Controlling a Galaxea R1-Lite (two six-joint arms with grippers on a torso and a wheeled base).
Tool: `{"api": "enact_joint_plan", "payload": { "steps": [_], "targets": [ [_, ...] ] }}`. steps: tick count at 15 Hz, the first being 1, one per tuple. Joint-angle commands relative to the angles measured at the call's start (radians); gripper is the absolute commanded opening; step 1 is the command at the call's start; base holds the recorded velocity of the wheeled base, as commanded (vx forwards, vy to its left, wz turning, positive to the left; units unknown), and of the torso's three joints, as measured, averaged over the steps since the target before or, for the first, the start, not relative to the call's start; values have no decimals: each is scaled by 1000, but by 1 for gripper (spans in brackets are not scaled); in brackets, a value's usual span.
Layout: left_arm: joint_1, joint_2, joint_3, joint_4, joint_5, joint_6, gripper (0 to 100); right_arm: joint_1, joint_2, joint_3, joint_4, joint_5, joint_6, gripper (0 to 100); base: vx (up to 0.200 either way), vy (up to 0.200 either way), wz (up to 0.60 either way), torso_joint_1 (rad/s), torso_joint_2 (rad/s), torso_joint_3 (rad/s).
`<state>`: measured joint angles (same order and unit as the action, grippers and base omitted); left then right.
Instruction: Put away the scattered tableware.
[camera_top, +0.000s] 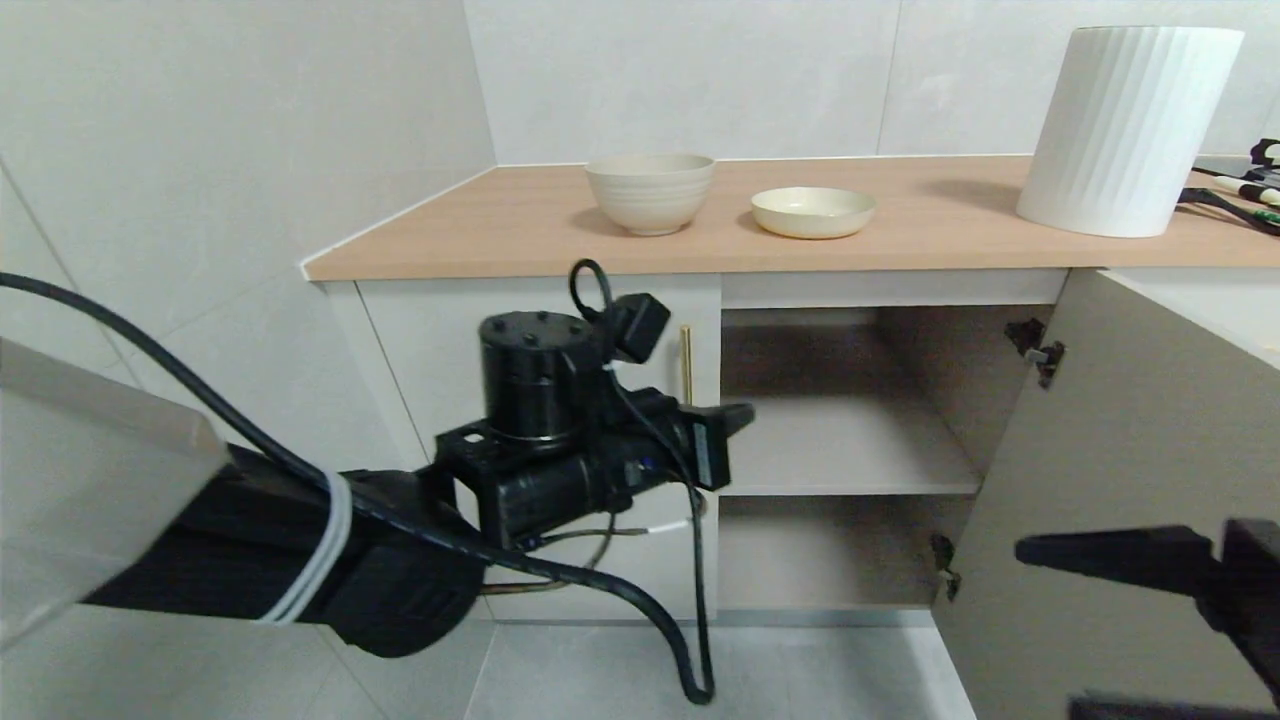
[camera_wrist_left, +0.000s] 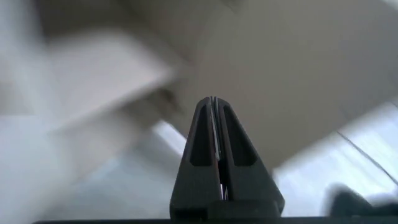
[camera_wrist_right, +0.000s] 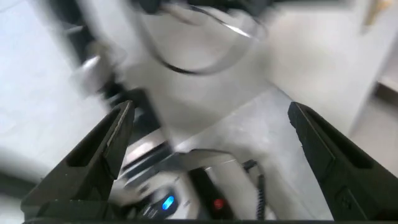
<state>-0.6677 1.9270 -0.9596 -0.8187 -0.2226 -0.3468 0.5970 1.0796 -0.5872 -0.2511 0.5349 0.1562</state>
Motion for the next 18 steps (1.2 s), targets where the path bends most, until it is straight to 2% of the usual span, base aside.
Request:
{"api": "enact_joint_plan", "payload": {
  "steps": [1, 2, 4, 5, 8, 10, 11, 15, 18],
  "targets": [
    [169, -184, 81, 20, 0, 22, 0, -13, 316, -223, -13, -75, -4, 100, 0, 0, 0, 0, 0, 0],
    [223, -246, 113, 49, 0, 61, 0, -11, 355, -283, -1, -130, -4, 100, 0, 0, 0, 0, 0, 0],
    [287, -345, 171, 127, 2, 167, 0, 1, 410, -329, -2, -220, -18, 100, 0, 0, 0, 0, 0, 0],
    [315, -367, 176, 168, 2, 193, 0, 6, 425, -347, -4, -253, -33, 100, 0, 0, 0, 0, 0, 0],
    [326, -404, 159, 204, 2, 198, 0, 6, 464, -375, -1, -326, -30, 100, 0, 0, 0, 0, 0, 0],
    [355, -418, 131, 239, 2, 198, 0, 7, 442, -372, -1, -354, -29, 100, 0, 0, 0, 0, 0, 0],
    [356, -425, 119, 263, 0, 195, 100, 6, 422, -372, -1, -369, -29, 100, 0, 0, 0, 0, 0, 0],
    [356, -431, 108, 270, -3, 189, 100, 6, 413, -373, 1, -431, -29, 100, 0, 0, 0, 0, 0, 0],
    [356, -433, 104, 270, -1, 190, 100, 4, 410, -373, 1, -432, -29, 100, 0, 0, 0, 0, 0, 0]
  ]
}}
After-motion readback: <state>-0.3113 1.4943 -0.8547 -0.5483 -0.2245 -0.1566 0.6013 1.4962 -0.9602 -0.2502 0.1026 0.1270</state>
